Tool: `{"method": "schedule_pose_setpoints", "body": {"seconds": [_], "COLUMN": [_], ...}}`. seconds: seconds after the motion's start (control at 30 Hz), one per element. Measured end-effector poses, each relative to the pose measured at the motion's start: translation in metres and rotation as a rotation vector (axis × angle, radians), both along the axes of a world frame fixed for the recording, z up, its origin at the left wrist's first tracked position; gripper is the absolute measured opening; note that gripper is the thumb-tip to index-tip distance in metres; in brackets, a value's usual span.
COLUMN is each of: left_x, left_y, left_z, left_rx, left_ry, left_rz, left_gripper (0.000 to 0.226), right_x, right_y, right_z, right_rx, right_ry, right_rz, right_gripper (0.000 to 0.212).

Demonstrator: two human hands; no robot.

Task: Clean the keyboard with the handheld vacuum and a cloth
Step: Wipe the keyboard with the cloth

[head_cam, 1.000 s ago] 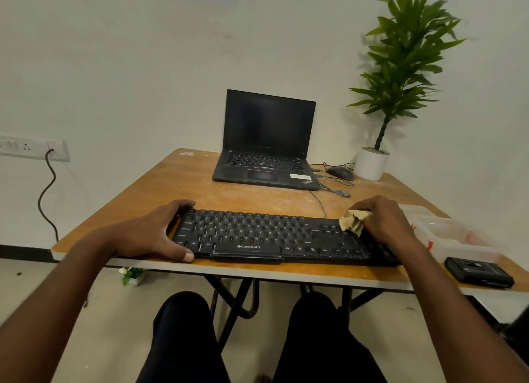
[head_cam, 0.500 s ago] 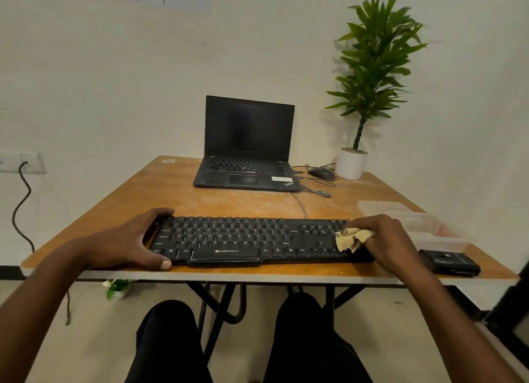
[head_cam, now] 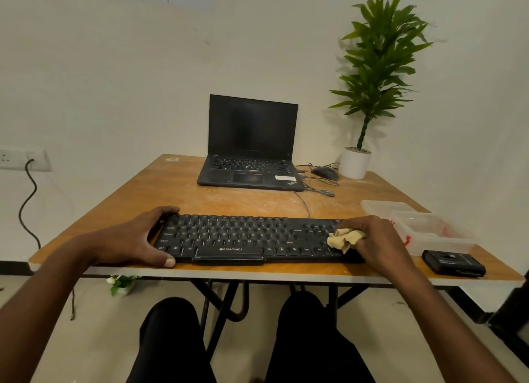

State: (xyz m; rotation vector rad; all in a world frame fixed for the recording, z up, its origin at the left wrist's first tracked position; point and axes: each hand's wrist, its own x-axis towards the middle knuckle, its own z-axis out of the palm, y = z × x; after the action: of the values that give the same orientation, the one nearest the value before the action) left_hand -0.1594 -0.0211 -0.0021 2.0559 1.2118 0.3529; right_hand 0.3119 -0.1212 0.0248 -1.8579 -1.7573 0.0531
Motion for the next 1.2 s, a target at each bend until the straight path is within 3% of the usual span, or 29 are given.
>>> {"method": "schedule_pose_setpoints", "body": {"seconds": [0.3, 1.0, 1.2], "left_x": [0.002, 0.001, -0.002], "left_y": [0.0, 0.006, 0.007], "left_z": [0.003, -0.002, -0.005], "left_rx": [0.022, 0.063, 0.098], "left_ry": [0.021, 0.022, 0.017], "left_rz": [-0.008, 0.006, 0.005], "left_gripper": [0.125, 0.123, 0.13], "right_x": [0.01, -0.231, -0.258], "right_y": [-0.005, 0.011, 0.017], "right_z": [-0.003, -0.01, -0.003], "right_rx": [0.038, 0.063, 0.06], "right_ry": [0.02, 0.088, 0.159], "right_rz": [-0.184, 0.418, 0.491], "right_gripper": [0.048, 0.055, 0.057]}}
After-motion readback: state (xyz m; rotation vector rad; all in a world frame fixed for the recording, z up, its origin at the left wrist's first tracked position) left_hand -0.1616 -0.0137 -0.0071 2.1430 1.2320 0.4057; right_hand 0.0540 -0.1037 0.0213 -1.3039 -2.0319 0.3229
